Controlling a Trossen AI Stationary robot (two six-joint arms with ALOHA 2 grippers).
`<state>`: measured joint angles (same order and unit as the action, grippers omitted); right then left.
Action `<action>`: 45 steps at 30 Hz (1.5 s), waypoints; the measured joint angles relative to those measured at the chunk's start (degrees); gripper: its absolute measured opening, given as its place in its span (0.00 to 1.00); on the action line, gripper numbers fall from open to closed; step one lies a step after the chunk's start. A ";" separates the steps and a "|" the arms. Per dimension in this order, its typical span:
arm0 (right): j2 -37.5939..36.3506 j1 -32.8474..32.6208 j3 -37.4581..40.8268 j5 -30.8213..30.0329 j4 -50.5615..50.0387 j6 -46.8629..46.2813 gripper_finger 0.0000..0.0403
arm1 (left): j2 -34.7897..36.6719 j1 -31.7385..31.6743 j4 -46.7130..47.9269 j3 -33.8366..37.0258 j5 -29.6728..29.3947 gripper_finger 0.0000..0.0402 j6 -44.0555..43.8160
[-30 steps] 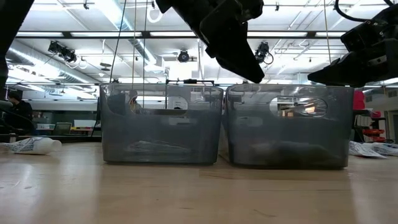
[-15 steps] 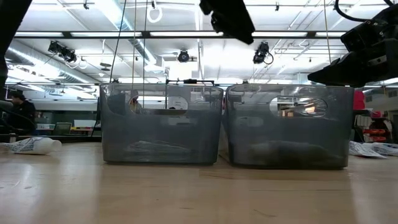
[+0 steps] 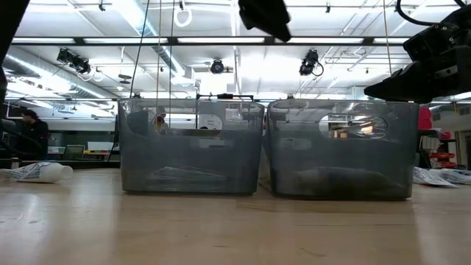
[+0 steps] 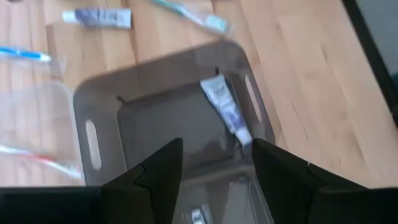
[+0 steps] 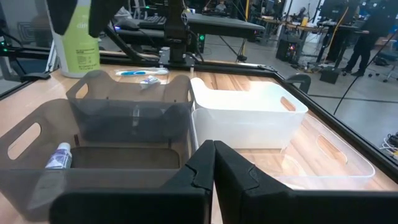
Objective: Pick & Place Travel size toiletries
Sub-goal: Put the white toothpaste into the right black bin
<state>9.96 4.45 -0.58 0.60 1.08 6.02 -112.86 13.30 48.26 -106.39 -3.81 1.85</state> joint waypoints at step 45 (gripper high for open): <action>0.59 0.01 0.00 0.00 -0.02 0.00 0.03 | 29.72 1.30 -1.84 51.29 3.25 0.50 -6.34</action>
<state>10.55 4.45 -0.58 0.60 1.06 6.02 -83.13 14.60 46.42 -55.10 -0.56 -4.49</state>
